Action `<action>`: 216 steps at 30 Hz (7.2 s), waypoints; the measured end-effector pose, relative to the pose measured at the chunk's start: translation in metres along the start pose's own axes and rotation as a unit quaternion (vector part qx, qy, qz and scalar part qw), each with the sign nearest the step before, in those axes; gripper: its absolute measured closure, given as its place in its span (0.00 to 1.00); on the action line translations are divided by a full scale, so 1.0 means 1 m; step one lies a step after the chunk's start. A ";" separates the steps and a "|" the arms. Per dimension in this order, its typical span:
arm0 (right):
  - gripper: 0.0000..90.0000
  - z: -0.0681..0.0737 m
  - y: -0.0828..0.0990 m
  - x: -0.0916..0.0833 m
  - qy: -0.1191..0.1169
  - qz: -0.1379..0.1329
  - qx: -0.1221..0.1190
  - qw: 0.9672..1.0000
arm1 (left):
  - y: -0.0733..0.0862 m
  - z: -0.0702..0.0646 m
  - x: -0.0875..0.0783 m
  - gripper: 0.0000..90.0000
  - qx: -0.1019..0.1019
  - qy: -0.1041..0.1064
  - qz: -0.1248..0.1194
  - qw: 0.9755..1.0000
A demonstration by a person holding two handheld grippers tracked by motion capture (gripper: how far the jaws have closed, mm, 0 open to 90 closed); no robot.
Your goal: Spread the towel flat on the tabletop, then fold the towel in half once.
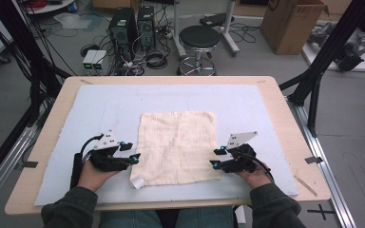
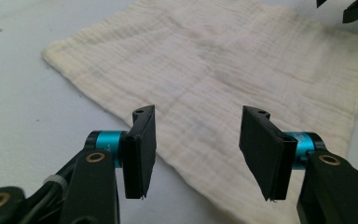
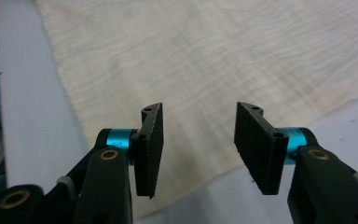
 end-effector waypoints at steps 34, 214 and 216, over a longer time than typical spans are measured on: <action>0.98 0.014 0.011 0.014 -0.037 0.046 -0.019 0.998 | 0.032 -0.011 0.017 0.98 0.067 0.012 0.094 0.993; 0.95 -0.175 -0.061 0.059 0.102 0.021 0.135 0.985 | -0.084 0.138 0.068 0.96 -0.113 -0.127 -0.015 0.985; 0.95 -0.175 -0.057 0.059 0.098 0.027 0.144 0.984 | -0.083 0.135 0.070 0.96 -0.107 -0.121 -0.011 0.987</action>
Point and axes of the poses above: each handheld gripper's, and its own axes: x roughly forward along the jaws, y roughly out of its underside, z roughly to its left, the point moved 8 cm from there along x, roughly forward along the jaws, and after that the axes turned 9 degrees about -x, right-handed, at the moved point
